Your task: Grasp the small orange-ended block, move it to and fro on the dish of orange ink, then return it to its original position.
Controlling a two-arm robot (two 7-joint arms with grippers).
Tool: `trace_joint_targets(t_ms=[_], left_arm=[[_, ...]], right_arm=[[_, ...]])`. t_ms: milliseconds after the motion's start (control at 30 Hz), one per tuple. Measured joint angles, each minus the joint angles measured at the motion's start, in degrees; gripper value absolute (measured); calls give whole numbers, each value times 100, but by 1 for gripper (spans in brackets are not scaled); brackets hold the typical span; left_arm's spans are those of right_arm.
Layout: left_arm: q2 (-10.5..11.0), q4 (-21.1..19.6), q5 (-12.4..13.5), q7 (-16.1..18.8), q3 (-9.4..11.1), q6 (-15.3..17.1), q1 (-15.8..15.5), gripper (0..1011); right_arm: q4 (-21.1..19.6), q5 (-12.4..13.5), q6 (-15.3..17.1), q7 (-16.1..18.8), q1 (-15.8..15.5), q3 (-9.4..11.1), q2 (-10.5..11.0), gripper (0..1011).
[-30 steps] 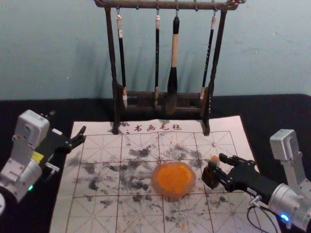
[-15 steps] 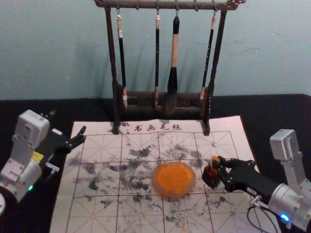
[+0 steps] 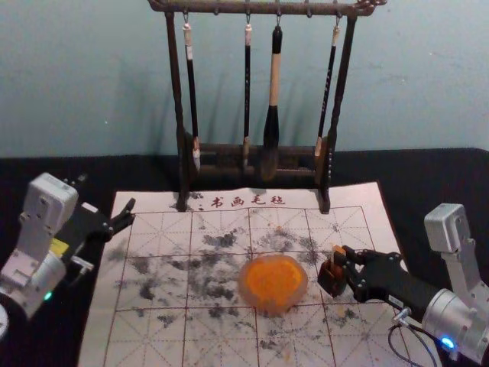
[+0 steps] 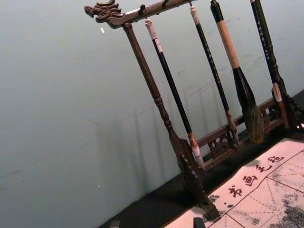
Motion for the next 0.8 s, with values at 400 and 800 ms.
trace_joint_targets(t_ms=[400, 800], left_arm=[[0, 0, 0, 0, 0, 0, 0, 1001], [0, 0, 0, 0, 0, 0, 0, 1001]], right_arm=[[-129, 3, 31, 162, -123, 204, -44, 80], [-357, 43, -4, 233, -187, 443, -66, 80]])
